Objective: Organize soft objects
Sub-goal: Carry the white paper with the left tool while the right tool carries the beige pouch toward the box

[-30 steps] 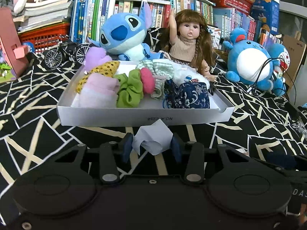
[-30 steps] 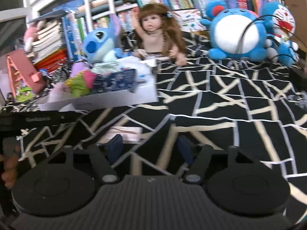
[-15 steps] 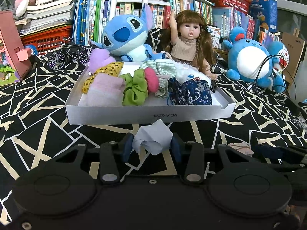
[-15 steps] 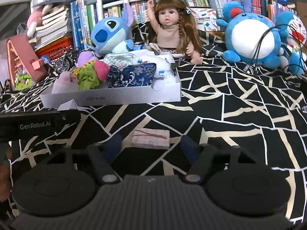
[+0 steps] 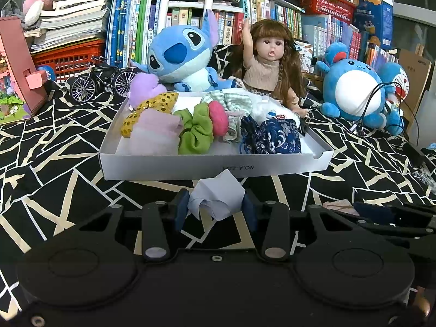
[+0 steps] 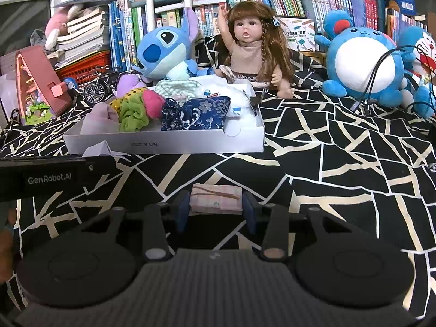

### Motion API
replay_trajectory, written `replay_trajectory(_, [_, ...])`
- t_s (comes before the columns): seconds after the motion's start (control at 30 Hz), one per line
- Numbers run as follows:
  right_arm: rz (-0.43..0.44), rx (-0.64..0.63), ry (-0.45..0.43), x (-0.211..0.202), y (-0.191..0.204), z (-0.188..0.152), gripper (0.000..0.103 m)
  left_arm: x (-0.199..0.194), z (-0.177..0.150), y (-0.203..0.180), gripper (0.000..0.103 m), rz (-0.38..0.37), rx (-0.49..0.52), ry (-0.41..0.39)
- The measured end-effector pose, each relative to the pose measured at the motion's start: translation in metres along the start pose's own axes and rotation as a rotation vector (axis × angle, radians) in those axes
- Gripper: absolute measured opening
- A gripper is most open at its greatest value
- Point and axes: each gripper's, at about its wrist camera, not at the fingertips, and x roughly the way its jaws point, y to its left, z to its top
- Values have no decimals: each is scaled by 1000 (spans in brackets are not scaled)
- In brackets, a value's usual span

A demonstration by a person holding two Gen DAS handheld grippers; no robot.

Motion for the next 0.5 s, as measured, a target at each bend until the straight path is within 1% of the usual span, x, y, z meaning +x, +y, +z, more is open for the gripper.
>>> replay_trajectory(0.23, [6, -9, -11, -1, 2, 2, 47, -8, -4, 0, 40, -34, 29, -5])
replay_trajectory(0.5, [5, -23, -12, -1, 4, -1, 47, -17, -16, 2, 40, -44, 53, 1])
